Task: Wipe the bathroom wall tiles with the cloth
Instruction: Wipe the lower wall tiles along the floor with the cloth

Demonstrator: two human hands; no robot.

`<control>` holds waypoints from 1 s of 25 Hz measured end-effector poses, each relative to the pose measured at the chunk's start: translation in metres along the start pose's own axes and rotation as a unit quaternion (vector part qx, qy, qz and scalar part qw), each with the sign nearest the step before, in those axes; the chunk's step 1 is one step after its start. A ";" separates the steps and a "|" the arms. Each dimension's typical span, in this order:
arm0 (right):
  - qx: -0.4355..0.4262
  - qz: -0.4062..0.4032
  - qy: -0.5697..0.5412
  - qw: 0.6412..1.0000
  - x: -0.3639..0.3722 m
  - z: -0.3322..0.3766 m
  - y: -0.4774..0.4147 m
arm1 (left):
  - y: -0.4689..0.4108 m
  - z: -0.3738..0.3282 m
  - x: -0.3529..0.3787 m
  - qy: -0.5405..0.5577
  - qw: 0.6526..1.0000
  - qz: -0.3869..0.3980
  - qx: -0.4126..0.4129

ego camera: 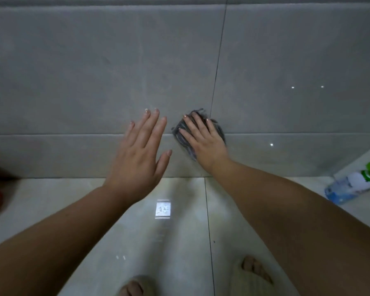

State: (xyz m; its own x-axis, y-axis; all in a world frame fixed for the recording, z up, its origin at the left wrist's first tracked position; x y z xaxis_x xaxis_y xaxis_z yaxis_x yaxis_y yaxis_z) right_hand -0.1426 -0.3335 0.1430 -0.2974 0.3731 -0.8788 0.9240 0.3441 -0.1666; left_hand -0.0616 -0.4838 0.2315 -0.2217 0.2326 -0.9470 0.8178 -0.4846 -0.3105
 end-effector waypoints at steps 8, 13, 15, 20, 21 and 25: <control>0.114 0.041 -0.184 0.975 0.010 -0.002 0.008 | -0.019 0.012 0.037 -0.002 1.000 0.022 -0.019; 0.429 -0.084 -0.370 0.820 0.082 -0.032 0.043 | -0.032 0.002 0.099 -0.016 0.997 0.076 -0.011; 0.438 -0.131 -0.411 0.789 0.097 -0.039 0.041 | -0.044 -0.014 0.111 -0.012 0.997 0.075 0.013; 0.444 -0.221 -0.486 0.720 0.108 -0.037 0.031 | -0.062 -0.035 0.133 0.014 0.998 0.062 0.029; 0.423 -0.236 -0.472 0.737 0.112 -0.039 0.033 | -0.061 -0.037 0.138 0.021 0.997 0.065 0.033; 0.316 -0.244 -0.449 0.799 0.128 -0.036 0.042 | -0.054 -0.039 0.154 0.031 0.995 0.080 0.059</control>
State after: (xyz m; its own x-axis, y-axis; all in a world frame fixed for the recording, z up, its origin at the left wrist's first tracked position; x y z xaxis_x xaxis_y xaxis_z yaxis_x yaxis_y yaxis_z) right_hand -0.1509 -0.2405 0.0394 -0.6296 -0.5395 -0.5591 0.7716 -0.3497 -0.5314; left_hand -0.1190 -0.3887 0.1052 -0.0576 0.1935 -0.9794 0.7714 -0.6141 -0.1667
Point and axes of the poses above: each hand's wrist, its own y-axis away from the middle knuckle, its own x-axis out of the palm, z = x × y, the point moved 7 cm from there along -y, towards the middle knuckle, and after that the axes turned 10 degrees about z, right-handed, at the moved point
